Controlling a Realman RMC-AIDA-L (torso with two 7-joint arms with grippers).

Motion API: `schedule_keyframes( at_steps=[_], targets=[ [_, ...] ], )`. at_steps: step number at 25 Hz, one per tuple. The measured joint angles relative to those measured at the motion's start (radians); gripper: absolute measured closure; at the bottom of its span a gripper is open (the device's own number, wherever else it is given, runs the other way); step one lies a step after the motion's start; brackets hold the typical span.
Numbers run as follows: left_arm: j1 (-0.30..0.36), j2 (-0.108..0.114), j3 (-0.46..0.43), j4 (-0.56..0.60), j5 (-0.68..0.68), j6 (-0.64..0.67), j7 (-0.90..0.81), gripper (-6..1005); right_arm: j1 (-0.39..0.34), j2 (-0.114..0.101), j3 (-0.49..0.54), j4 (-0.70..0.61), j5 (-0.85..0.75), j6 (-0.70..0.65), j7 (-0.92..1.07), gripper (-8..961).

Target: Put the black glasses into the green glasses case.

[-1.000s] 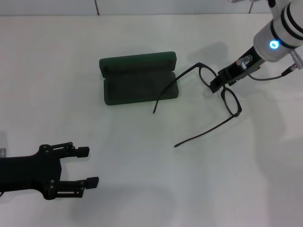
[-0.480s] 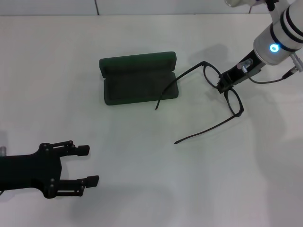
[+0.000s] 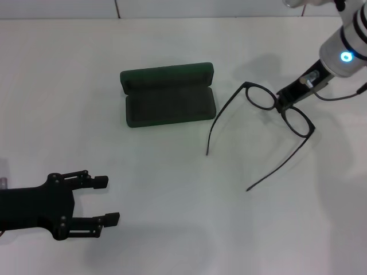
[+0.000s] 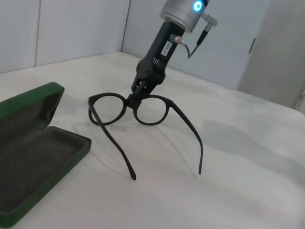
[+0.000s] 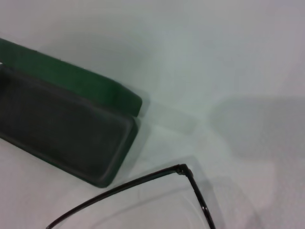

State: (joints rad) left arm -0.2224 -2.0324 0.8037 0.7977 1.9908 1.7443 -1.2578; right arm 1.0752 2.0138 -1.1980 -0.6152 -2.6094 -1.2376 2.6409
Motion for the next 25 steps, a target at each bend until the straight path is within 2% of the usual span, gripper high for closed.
schedule_keyframes(
  at_steps=[7,16,21,25],
  targets=[
    [-0.001,0.0,-0.001,0.0,-0.001,0.0,-0.003,170,-0.012,0.0,-0.015,-0.028,0.0,-0.036,-0.033,884],
    [-0.002,0.0,-0.001,0.0,-0.005,0.0,-0.01,170,-0.015,0.0,-0.019,-0.034,0.0,-0.048,-0.035,884],
    [-0.002,0.0,-0.002,-0.001,-0.007,0.0,-0.012,171,-0.05,0.005,-0.029,-0.116,0.006,-0.083,-0.046,886],
    [-0.002,-0.001,-0.002,-0.001,-0.008,0.0,-0.012,171,-0.054,0.002,-0.032,-0.125,0.008,-0.096,-0.047,885]
  ],
)
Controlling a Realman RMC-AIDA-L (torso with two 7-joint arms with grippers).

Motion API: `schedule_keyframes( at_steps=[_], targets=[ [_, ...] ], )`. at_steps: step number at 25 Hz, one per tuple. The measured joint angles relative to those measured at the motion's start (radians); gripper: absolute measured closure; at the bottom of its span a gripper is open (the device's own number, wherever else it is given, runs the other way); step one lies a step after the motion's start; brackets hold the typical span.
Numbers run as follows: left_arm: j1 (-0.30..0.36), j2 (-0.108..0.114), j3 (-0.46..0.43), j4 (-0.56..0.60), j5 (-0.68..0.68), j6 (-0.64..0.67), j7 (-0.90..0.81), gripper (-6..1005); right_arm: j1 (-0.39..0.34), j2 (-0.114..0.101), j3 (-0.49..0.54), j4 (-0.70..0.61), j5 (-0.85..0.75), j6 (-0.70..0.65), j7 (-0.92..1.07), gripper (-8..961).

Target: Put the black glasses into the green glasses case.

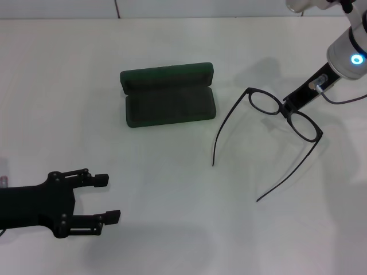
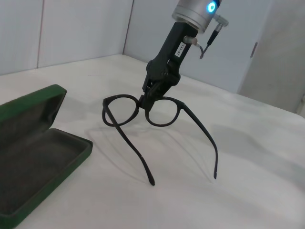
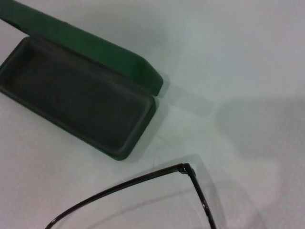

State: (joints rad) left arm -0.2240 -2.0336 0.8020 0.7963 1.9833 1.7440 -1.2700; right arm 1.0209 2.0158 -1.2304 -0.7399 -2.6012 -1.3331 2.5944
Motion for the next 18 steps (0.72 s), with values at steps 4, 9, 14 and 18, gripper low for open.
schedule_keyframes(
  at_steps=[4,9,14,18],
  targets=[
    [0.0,0.0,-0.001,-0.001,-0.001,0.0,0.0,171,0.006,-0.002,0.0,-0.004,-0.007,-0.017,0.0,886],
    [-0.001,-0.001,-0.002,-0.006,-0.006,0.001,-0.001,171,0.001,-0.003,0.007,-0.01,-0.005,-0.016,0.001,888],
    [-0.005,-0.007,-0.056,-0.01,-0.019,0.014,-0.04,172,-0.028,-0.005,0.013,-0.059,0.019,-0.03,-0.007,888],
    [-0.012,-0.012,-0.065,-0.011,-0.019,0.02,-0.071,172,-0.066,-0.011,0.101,-0.097,0.086,-0.073,-0.064,889]
  ],
)
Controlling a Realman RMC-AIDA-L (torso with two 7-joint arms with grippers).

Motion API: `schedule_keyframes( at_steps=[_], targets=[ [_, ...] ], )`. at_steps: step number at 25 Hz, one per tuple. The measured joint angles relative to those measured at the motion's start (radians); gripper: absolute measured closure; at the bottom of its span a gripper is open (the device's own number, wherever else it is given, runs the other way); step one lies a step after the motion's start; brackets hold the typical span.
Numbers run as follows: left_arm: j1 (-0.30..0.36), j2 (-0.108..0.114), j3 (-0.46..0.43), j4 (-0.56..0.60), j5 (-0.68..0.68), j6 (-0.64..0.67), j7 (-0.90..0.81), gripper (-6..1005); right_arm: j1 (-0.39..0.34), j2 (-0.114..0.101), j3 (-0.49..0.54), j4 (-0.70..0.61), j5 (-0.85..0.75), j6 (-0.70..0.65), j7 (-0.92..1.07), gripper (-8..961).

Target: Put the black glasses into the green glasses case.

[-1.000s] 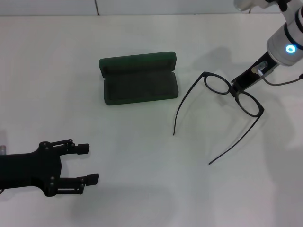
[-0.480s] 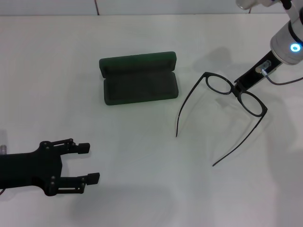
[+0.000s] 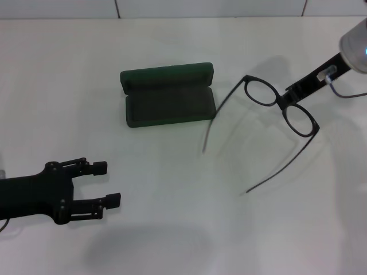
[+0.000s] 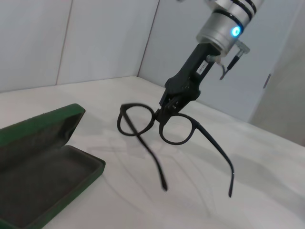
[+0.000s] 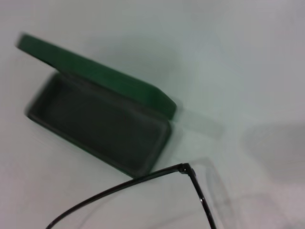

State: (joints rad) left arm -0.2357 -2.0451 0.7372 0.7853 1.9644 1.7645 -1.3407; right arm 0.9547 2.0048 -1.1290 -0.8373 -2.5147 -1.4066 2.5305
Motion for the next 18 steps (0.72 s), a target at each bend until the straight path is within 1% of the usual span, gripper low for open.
schedule_keyframes(
  at_steps=[4,7,9,11,13,15,18],
  targets=[
    [-0.006,-0.006,0.004,-0.002,0.0,0.001,-0.021,178,-0.035,-0.007,0.123,-0.011,0.069,-0.033,-0.075,889],
    [-0.021,-0.013,0.007,-0.029,0.002,0.003,-0.014,186,-0.073,-0.019,0.173,-0.016,0.138,-0.033,-0.126,889],
    [-0.034,-0.016,0.005,-0.056,0.003,0.002,-0.012,192,-0.109,-0.022,0.214,-0.015,0.224,-0.02,-0.182,889],
    [-0.054,-0.018,-0.001,-0.094,0.003,-0.005,-0.024,197,-0.147,-0.019,0.245,-0.009,0.32,0.002,-0.253,889],
    [-0.08,-0.018,-0.006,-0.131,0.0,-0.007,-0.031,203,-0.19,-0.01,0.256,0.0,0.439,0.038,-0.346,889],
    [-0.112,-0.018,-0.01,-0.172,-0.006,-0.007,-0.029,209,-0.205,-0.003,0.255,0.014,0.488,0.063,-0.393,889],
    [-0.159,-0.028,-0.007,-0.222,-0.006,-0.01,-0.01,217,-0.208,0.009,0.254,0.077,0.554,0.108,-0.457,889]
  ],
)
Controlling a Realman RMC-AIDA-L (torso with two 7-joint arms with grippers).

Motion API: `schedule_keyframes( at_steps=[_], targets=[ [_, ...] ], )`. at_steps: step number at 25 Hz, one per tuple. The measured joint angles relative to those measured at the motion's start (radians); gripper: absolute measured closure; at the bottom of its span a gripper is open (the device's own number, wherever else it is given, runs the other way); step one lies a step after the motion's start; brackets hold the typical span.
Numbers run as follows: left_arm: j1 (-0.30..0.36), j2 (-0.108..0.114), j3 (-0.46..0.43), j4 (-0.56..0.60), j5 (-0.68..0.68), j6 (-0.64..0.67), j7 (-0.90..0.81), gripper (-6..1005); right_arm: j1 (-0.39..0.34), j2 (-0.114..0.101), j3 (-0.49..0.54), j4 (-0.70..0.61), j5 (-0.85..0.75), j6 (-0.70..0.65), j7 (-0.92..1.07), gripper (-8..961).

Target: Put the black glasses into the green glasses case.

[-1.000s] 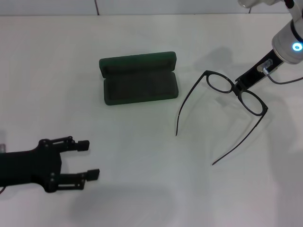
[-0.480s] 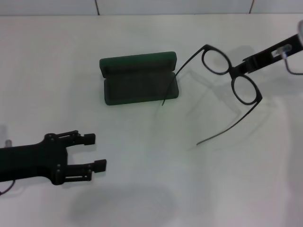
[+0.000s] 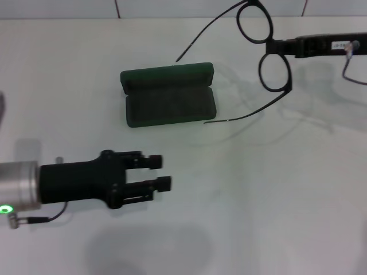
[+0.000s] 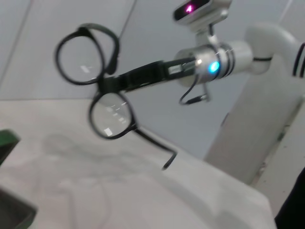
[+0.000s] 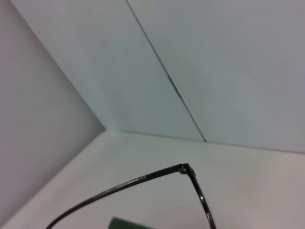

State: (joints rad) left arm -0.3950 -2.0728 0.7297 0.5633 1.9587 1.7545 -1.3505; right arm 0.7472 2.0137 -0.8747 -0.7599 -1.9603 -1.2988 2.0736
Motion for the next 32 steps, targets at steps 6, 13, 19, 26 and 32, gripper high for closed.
schedule_keyframes(
  at_steps=[6,13,19,26,32],
  targets=[
    [-0.102,-0.014,-0.006,-0.134,-0.015,-0.026,0.045,493,0.018,0.005,-0.005,0.186,0.199,0.038,-0.155,890],
    [-0.179,-0.019,-0.004,-0.234,-0.03,-0.064,0.07,804,0.031,0.01,-0.006,0.298,0.321,0.028,-0.24,890],
    [-0.201,-0.02,-0.001,-0.264,-0.091,-0.092,0.079,920,0.047,0.014,-0.012,0.373,0.359,-0.025,-0.277,890],
    [-0.216,-0.024,0.001,-0.277,-0.108,-0.103,0.082,1001,0.057,0.014,-0.033,0.404,0.381,-0.054,-0.303,891],
    [-0.226,-0.024,0.002,-0.283,-0.117,-0.1,0.08,999,0.058,0.014,-0.077,0.412,0.406,-0.062,-0.326,891]
  ],
)
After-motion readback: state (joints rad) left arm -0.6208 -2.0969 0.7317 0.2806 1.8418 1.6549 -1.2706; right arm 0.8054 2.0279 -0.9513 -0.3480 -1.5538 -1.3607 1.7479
